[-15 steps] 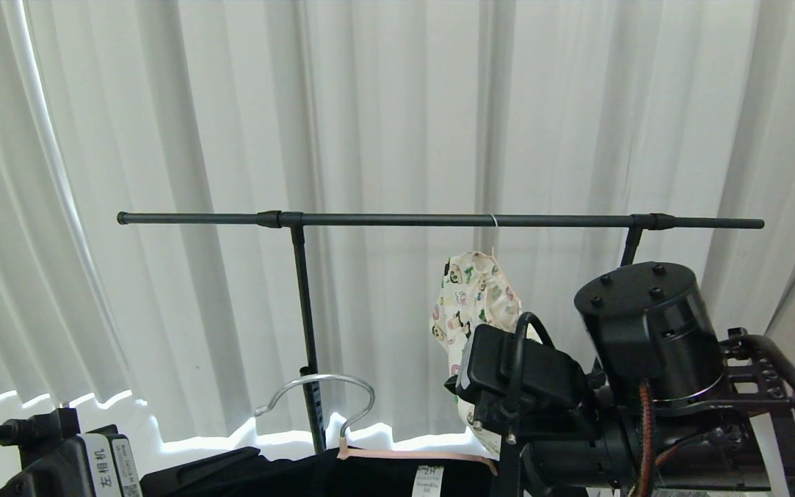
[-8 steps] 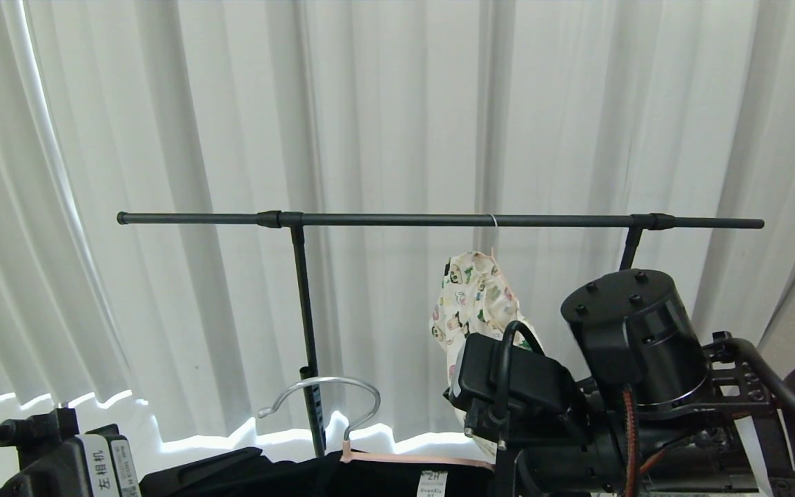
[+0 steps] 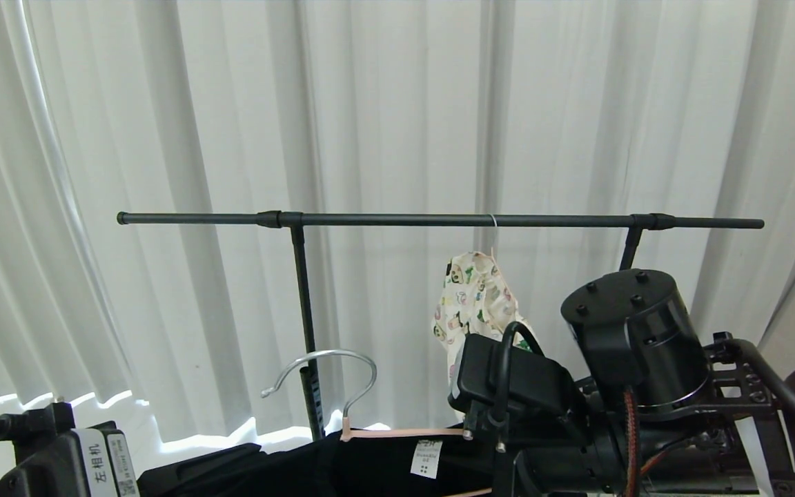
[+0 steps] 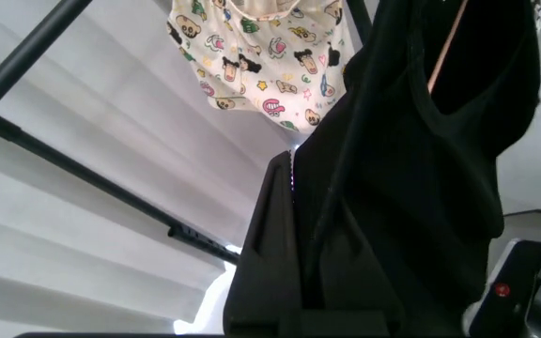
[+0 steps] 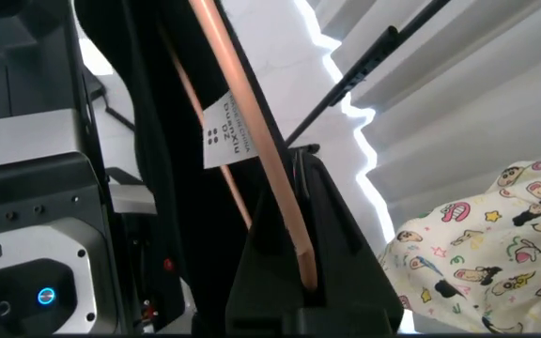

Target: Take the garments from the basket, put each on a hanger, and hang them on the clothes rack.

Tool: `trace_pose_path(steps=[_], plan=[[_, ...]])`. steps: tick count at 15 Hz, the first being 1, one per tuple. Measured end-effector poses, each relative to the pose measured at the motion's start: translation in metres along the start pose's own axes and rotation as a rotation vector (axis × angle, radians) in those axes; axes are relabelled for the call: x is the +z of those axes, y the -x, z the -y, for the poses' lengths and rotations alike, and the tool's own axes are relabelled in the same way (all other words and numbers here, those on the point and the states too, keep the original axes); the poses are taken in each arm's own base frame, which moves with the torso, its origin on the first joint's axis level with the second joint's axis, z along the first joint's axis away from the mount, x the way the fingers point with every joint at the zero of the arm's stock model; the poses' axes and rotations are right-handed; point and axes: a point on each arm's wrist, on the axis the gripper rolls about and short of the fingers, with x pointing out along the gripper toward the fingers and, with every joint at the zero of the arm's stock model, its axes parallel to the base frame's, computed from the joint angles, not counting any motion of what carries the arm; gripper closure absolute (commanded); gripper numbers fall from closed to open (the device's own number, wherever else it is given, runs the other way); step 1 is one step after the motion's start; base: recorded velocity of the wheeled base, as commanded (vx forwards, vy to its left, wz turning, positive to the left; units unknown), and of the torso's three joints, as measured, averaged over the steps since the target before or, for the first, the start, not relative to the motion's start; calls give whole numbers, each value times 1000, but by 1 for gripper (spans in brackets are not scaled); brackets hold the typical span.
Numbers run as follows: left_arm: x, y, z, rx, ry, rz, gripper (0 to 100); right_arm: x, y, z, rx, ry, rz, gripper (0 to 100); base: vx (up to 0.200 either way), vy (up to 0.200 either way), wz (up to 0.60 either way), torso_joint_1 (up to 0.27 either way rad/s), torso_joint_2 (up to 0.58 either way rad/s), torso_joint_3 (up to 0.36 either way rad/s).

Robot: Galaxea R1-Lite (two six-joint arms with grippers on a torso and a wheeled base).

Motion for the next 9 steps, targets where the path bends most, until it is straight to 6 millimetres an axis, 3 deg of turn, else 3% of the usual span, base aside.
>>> trace_pose_path(steps=[1, 2, 5, 9], plan=[[0, 0, 0, 0, 0, 0, 100, 1, 0, 0, -3, 2, 5, 100, 0, 0, 0, 0, 0, 0], [0, 0, 0, 1, 0, 0, 0, 2, 0, 1, -8, 6, 15, 100, 0, 0, 0, 0, 0, 0], [0, 0, 0, 0, 4, -1, 0, 3, 3, 3, -37, 45, 28, 100, 0, 0, 0, 0, 0, 0], [-1, 1, -1, 8, 19, -3, 0, 1, 16, 21, -109, 115, 35, 100, 0, 0, 0, 0, 0, 0]])
